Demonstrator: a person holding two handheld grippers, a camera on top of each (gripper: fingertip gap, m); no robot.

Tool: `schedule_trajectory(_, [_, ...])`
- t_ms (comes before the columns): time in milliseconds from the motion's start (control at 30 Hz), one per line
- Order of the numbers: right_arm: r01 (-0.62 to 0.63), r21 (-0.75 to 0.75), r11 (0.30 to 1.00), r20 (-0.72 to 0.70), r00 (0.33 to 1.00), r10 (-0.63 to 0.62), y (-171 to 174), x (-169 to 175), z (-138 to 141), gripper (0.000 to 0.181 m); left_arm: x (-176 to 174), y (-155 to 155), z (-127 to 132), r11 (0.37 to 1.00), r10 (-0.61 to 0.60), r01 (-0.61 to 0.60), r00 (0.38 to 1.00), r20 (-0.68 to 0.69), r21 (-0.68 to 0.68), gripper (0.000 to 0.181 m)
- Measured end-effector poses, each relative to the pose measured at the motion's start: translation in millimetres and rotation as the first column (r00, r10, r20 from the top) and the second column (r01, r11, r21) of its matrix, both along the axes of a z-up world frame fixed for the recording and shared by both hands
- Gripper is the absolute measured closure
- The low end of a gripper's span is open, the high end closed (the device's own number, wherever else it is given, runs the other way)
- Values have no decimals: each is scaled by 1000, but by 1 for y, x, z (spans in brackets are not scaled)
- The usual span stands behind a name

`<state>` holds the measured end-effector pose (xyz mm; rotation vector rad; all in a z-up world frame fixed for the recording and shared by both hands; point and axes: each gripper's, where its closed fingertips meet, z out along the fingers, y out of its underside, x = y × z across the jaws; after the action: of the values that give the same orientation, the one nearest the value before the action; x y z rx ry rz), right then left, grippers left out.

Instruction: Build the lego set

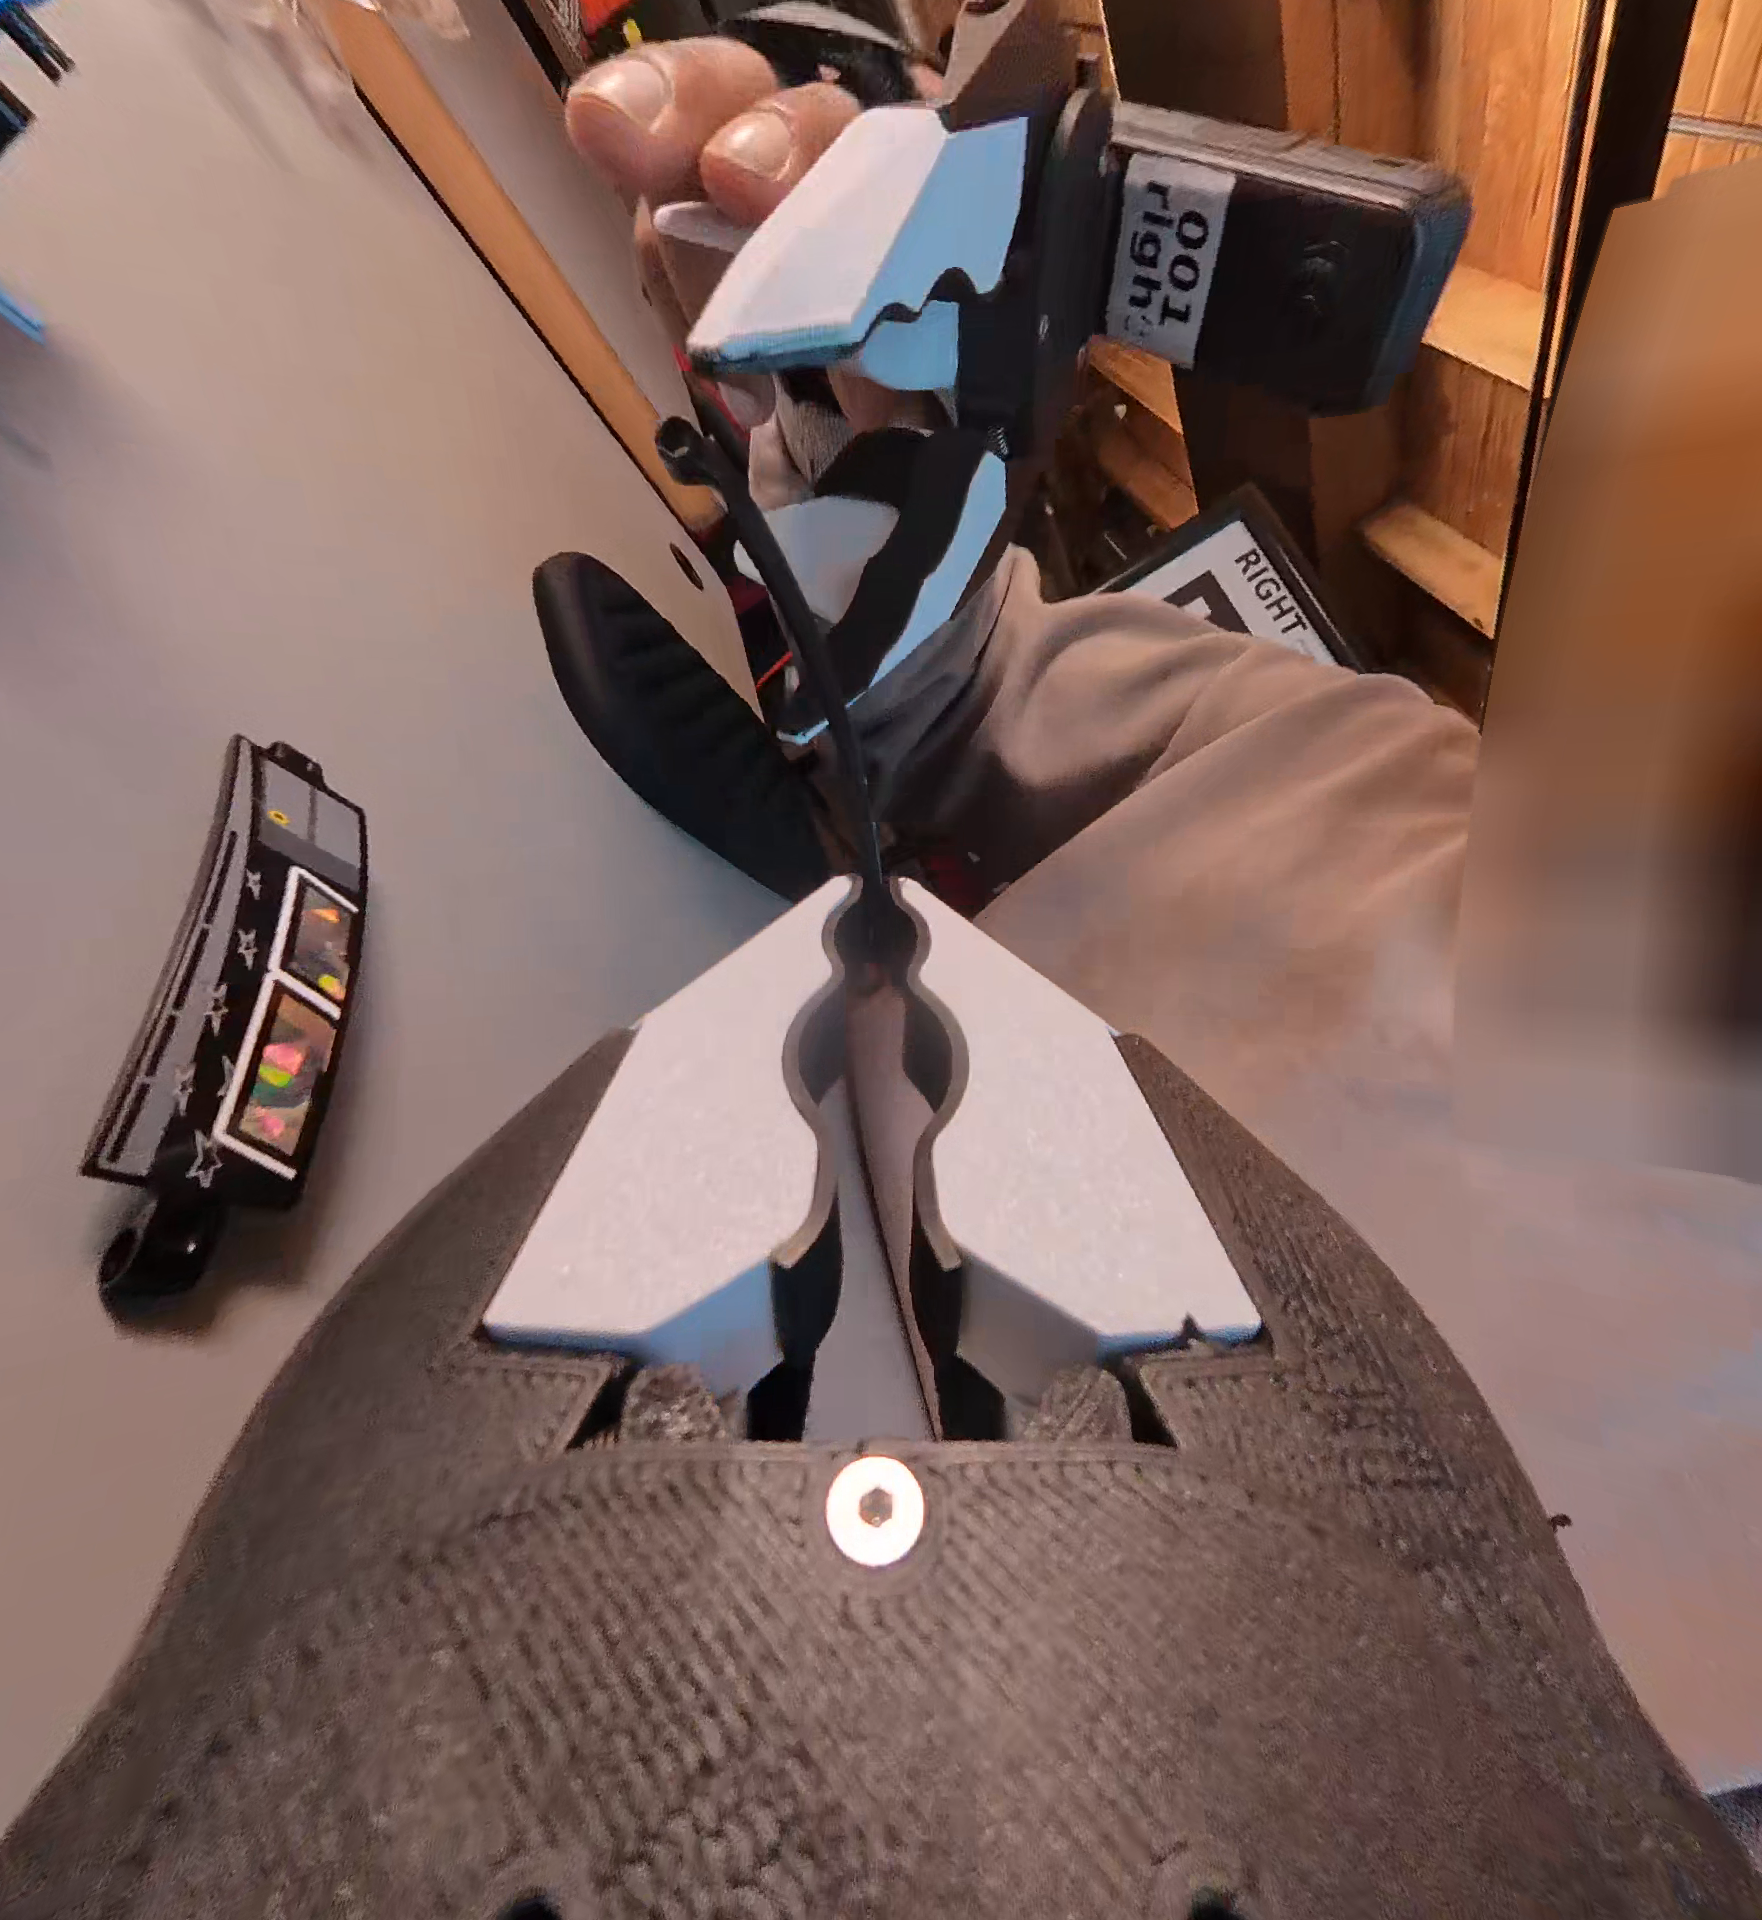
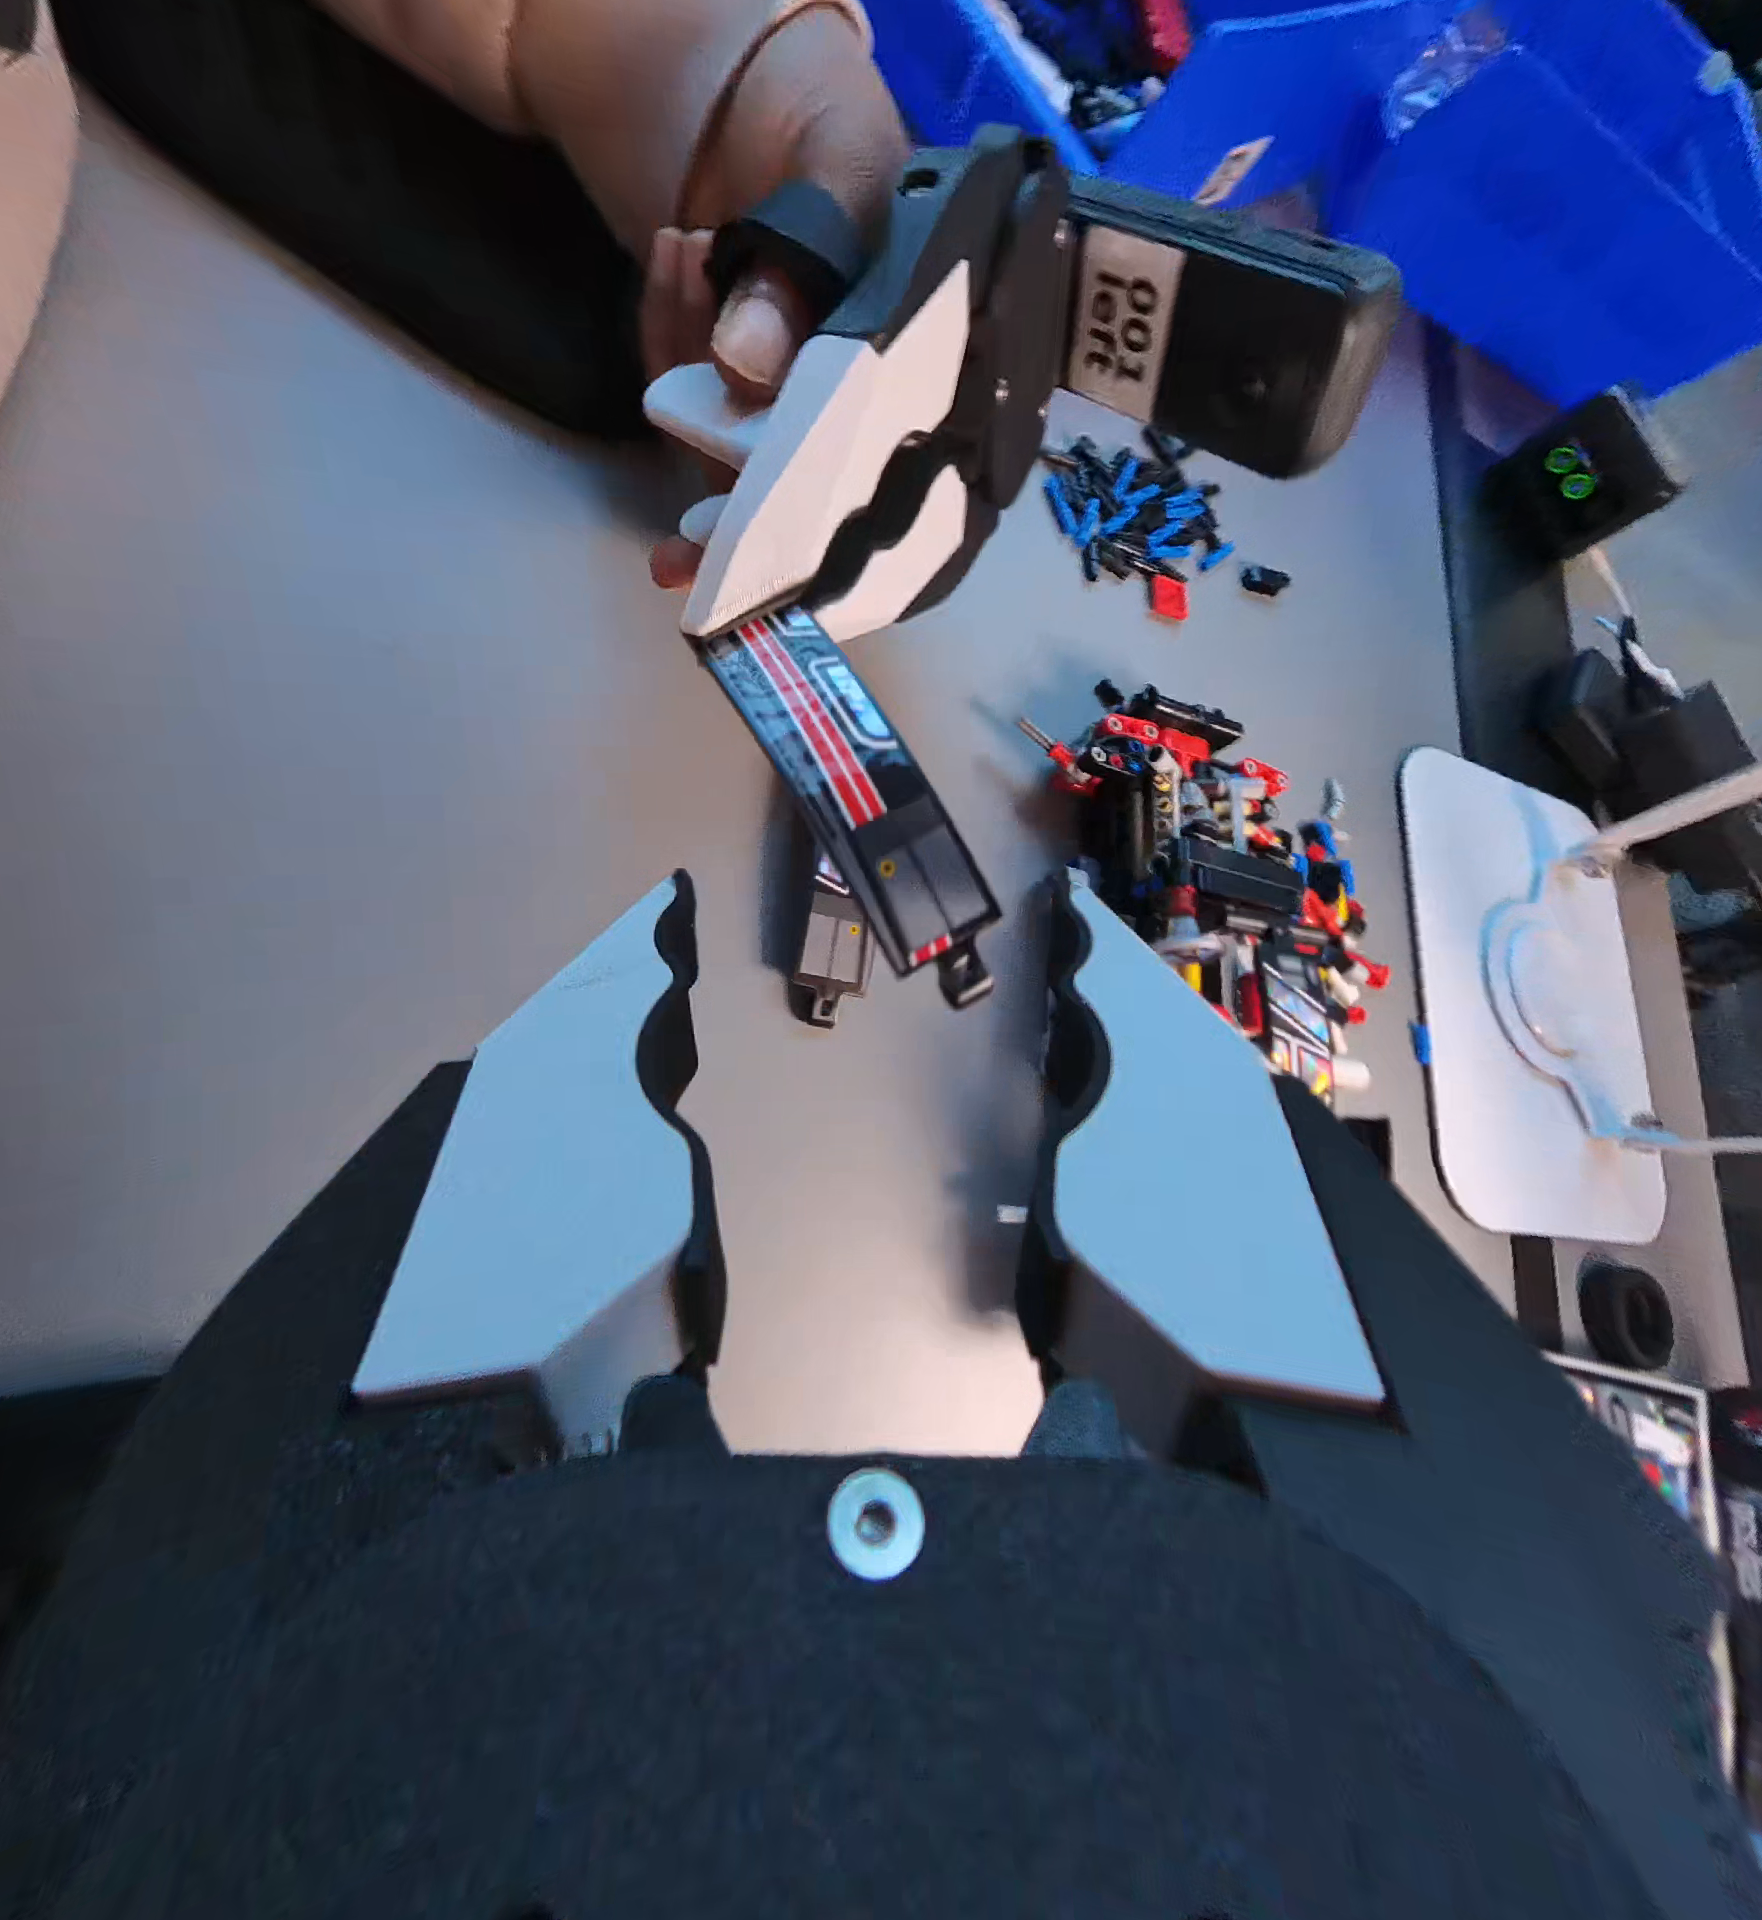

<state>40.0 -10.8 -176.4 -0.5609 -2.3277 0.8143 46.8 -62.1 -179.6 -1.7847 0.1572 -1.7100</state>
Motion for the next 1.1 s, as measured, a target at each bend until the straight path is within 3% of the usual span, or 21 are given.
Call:
schedule_trajectory(67, [-47,36,998,35,998,46,-9,-3,-7,121,10,-7,-2,998,-64,64,998,-5,1,181])
schedule_trajectory(133, [-76,22,997,100,992,73,-14,-1,-16,145,13,-11,-3,997,-78,78,997,-16,4,181])
schedule_trajectory(300, [-23,-219,975,128,990,52,-22,2,-11,154,-1,-9,6,1000,-2,1,999,33,31,173])
schedule_trajectory(400, [81,-339,937,141,989,-34,-19,3,-8,158,-15,-2,1,989,106,-94,989,-99,117,157])
schedule_trajectory(500, [122,-391,912,134,988,-75,-21,10,-9,162,-15,-4,-6,967,163,-91,939,-304,237,146])
schedule_trajectory(533, [135,-399,907,120,988,-94,-20,11,-9,177,-12,-4,-6,962,173,-86,927,-332,260,145])
schedule_trajectory(633, [148,-389,909,102,988,-117,-20,14,-14,180,-1,-4,-15,960,177,-61,890,-420,273,143])
schedule_trajectory(767, [167,-291,942,111,984,-140,-21,17,-43,180,5,-1,-43,964,180,-21,786,-591,267,159])
schedule_trajectory(900, [166,-229,959,-18,984,-175,-19,13,-47,179,-8,9,-51,920,309,9,601,-738,392,177])
schedule_trajectory(967, [193,-189,963,-27,979,-202,-15,11,-54,177,-17,14,-53,881,395,63,450,-801,469,181])
schedule_trajectory(1100, [243,-346,906,259,953,-156,-26,20,-60,144,-31,18,-54,776,563,244,148,-813,582,181])
